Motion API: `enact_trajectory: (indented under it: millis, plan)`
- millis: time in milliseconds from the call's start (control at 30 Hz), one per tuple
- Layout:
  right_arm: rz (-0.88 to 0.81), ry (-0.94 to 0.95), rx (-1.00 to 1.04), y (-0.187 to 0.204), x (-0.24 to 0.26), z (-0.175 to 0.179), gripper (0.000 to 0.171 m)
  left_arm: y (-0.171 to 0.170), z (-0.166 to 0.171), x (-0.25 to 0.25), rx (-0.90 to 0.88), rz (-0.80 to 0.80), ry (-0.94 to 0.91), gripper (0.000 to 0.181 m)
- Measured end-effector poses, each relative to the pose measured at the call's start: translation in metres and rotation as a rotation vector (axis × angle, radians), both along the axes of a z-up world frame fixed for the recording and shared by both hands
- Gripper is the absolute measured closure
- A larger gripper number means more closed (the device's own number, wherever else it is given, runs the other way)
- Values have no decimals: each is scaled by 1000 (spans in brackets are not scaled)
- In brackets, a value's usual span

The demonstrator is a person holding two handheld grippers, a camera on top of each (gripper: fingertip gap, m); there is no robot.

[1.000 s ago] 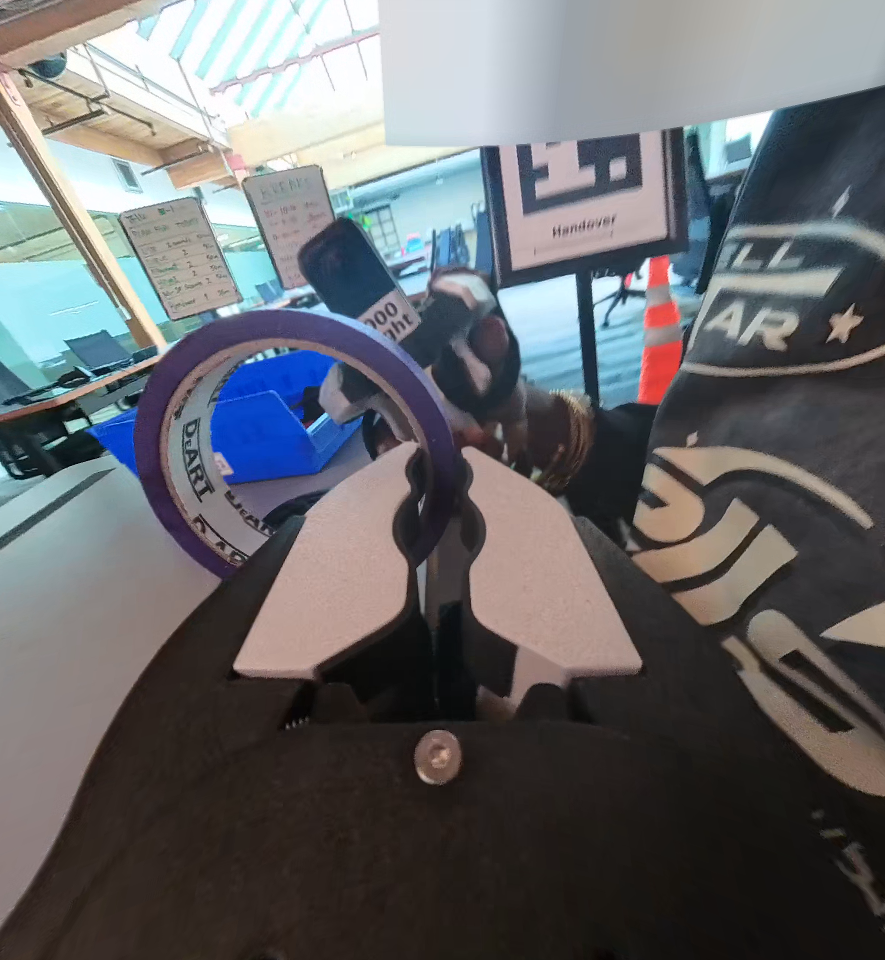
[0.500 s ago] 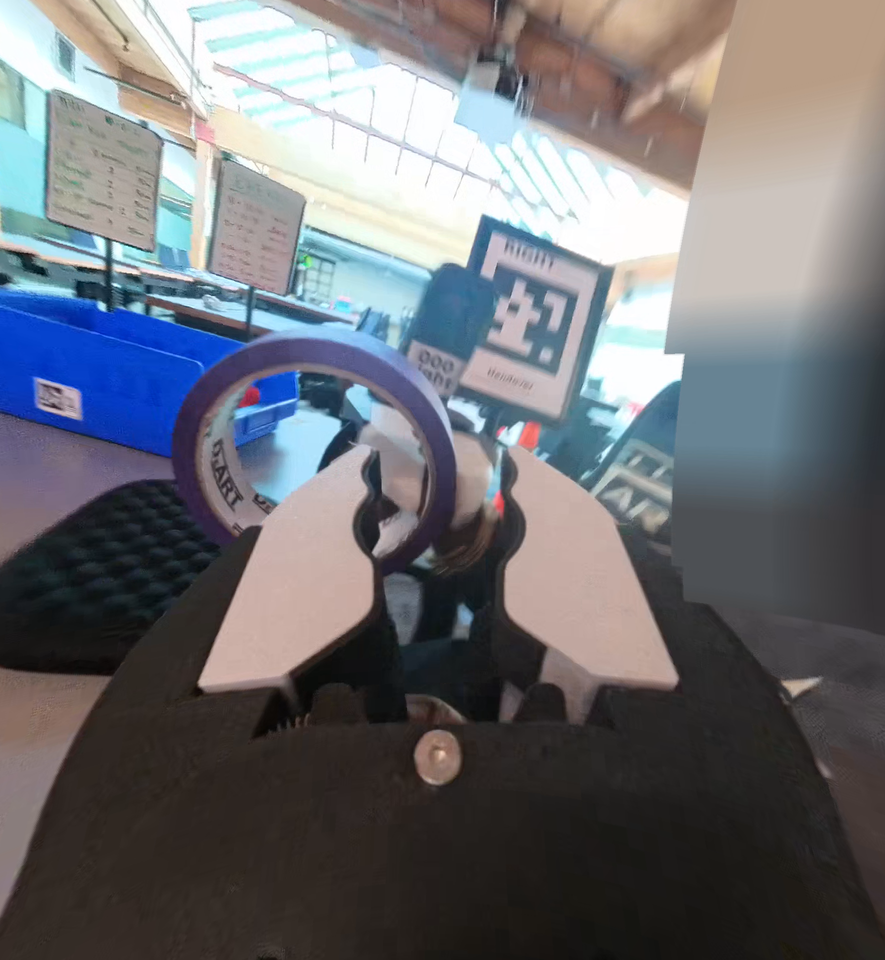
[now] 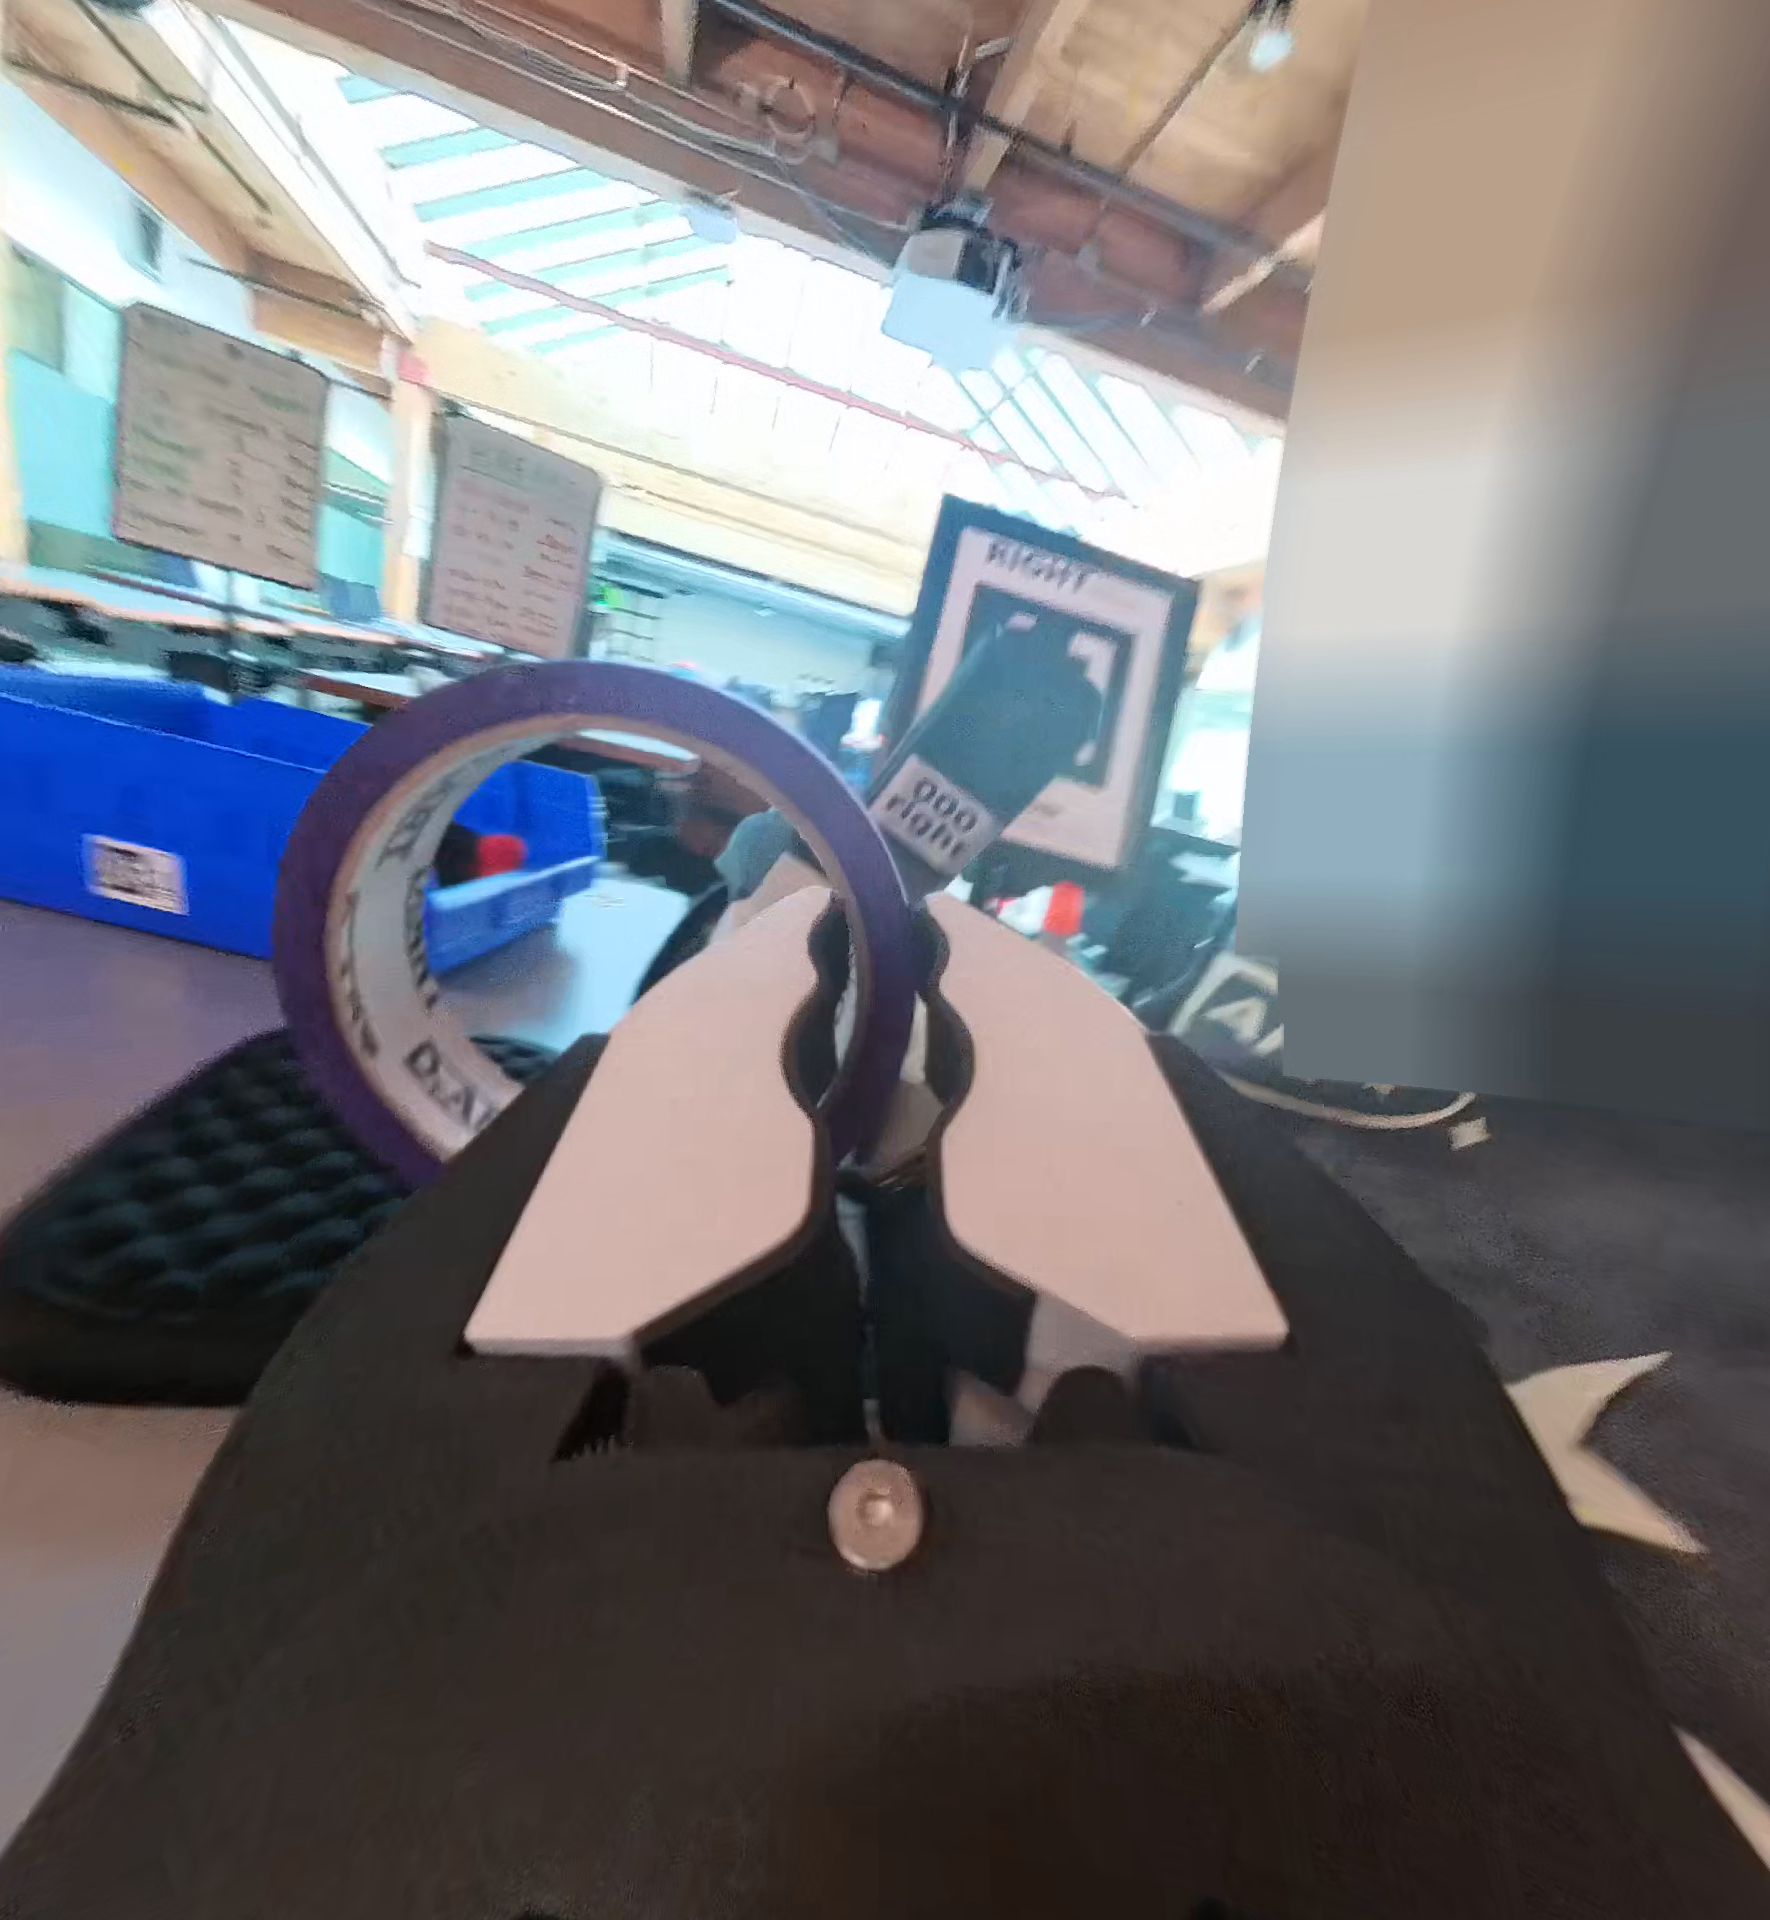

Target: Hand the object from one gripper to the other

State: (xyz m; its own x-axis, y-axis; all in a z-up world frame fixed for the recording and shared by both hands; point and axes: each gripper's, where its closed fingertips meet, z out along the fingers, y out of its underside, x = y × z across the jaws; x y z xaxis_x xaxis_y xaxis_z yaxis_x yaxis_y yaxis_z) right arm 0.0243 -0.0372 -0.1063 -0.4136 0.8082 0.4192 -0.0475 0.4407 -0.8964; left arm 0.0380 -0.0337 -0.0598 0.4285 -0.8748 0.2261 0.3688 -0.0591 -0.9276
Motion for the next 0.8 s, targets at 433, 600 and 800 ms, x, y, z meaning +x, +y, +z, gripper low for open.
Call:
enact_trajectory:
  millis: [433, 600, 800]
  plan:
    - [422, -131, -1033, 5, 22, 57, 151, 7, -44, 20, 381, 251, 680, 171]
    - [432, -87, -892, -1, 26, 52, 159, 7, -43, 18, 284, 231, 607, 166]
    - [234, 6, -398, -7, 19, 29, 160, -2, 7, 2, -12, 44, 13, 142]
